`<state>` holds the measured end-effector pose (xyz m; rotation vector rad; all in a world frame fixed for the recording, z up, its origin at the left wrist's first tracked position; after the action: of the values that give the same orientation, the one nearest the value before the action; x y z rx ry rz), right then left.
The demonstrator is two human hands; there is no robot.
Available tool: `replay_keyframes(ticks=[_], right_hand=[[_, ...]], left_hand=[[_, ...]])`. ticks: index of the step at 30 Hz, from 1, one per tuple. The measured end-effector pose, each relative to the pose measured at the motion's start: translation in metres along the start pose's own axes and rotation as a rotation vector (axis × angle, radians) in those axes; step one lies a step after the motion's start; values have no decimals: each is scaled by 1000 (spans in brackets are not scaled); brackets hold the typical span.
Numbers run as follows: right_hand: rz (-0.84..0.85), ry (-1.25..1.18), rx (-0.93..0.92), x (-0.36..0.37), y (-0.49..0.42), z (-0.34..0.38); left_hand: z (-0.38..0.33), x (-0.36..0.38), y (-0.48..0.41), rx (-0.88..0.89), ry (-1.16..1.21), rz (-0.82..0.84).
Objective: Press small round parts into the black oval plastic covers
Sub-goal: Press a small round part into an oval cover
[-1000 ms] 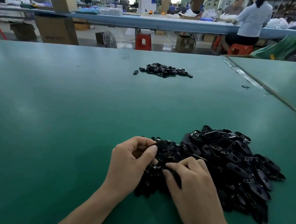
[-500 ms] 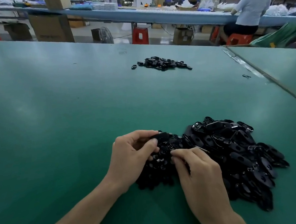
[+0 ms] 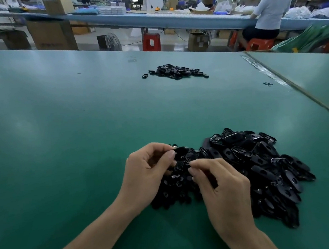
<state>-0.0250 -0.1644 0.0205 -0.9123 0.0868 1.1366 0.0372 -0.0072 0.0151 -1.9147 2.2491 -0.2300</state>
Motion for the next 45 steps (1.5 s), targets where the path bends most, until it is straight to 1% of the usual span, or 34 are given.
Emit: replay_keyframes(ticks=[5, 7, 9, 13, 16, 20, 25, 28, 32, 39, 45], right_hand=[[-60, -174, 30, -2, -1, 0], [-71, -265, 63, -1, -2, -2], [-85, -305, 63, -1, -3, -4], [-62, -280, 80, 0, -4, -6], [-34, -325, 125, 1, -2, -9], [-15, -356, 145, 0, -3, -10], [11, -410, 155, 3, -2, -10], [-1, -425, 183, 2, -3, -12], [-13, -408, 170, 1, -5, -11], [30, -430, 160, 3, -5, -7], [30, -368, 140, 3, -3, -4]], left_hand=[[-1, -1, 4, 66, -57, 29], [0, 0, 7, 60, -73, 44], [0, -1, 8, 46, -73, 53], [1, -1, 8, 21, -65, 51], [0, 2, 9, 12, -69, 55], [-1, 4, 6, 29, -104, 72], [-2, 7, 6, 75, -98, 113], [-2, 7, 7, 70, -76, 124], [-1, 8, 5, 60, -71, 134], [-2, 9, 6, 61, -62, 142], [-4, 12, 7, 79, -97, 163]])
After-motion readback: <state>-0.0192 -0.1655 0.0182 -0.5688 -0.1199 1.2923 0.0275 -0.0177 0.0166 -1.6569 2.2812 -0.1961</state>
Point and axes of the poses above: each hand's wrist, its own y-axis away from the middle knuckle, its own x-axis out of the palm, z = x × y, the point moved 3 cm from there along -y, towards the middle knuckle, and after that the axes turned 4 degrees about z, right-handed, at the moved point
